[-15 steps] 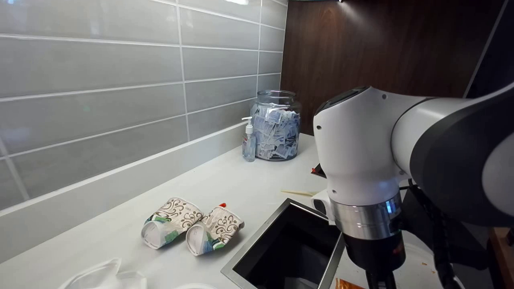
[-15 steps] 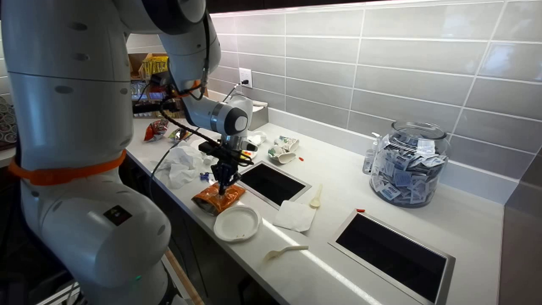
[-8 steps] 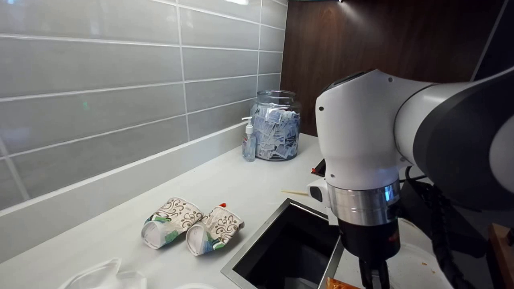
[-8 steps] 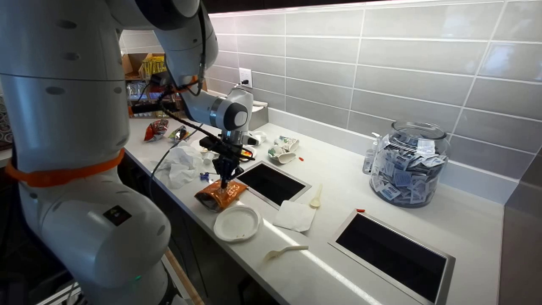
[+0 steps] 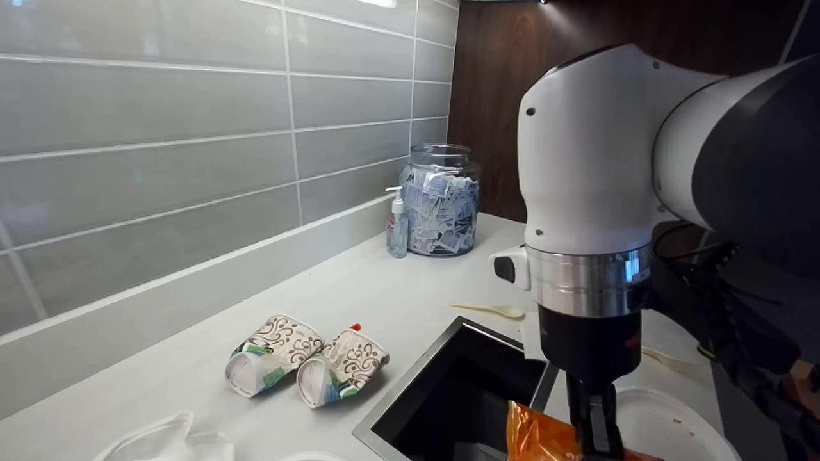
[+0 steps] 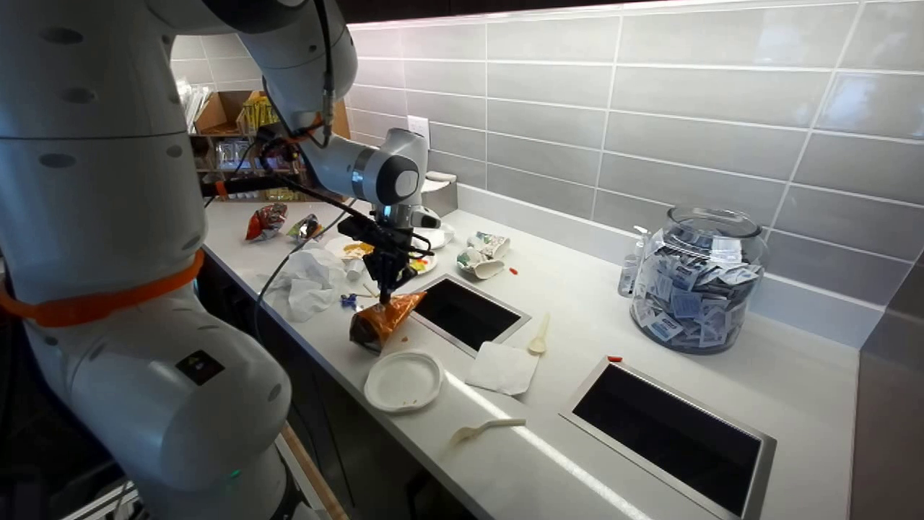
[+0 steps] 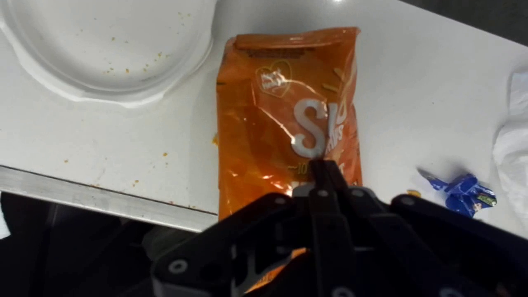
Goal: Pour the contents from the orange packet into the left bin
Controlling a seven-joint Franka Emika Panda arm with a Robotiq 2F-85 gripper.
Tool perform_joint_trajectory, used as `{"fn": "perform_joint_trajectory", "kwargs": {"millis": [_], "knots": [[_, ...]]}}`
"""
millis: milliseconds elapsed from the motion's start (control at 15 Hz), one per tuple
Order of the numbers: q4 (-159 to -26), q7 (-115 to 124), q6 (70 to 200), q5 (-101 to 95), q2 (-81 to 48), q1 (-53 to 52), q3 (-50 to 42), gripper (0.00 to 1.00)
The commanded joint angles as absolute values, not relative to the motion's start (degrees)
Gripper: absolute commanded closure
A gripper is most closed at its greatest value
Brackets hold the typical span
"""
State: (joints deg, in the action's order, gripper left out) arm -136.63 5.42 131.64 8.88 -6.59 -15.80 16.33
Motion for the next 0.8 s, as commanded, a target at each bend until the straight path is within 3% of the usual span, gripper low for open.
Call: {"fn": "perform_joint_trajectory", "kwargs": {"millis": [0, 133, 733], "knots": [[-138.5, 4.1, 131.2, 10.7, -4.0, -15.8, 16.6, 1.00], [-138.5, 3.7, 131.7, 11.0, -4.6, -15.7, 16.5, 0.74], [-140.9, 5.3, 133.5, 7.3, -6.0, -15.9, 15.7, 0.07]]}}
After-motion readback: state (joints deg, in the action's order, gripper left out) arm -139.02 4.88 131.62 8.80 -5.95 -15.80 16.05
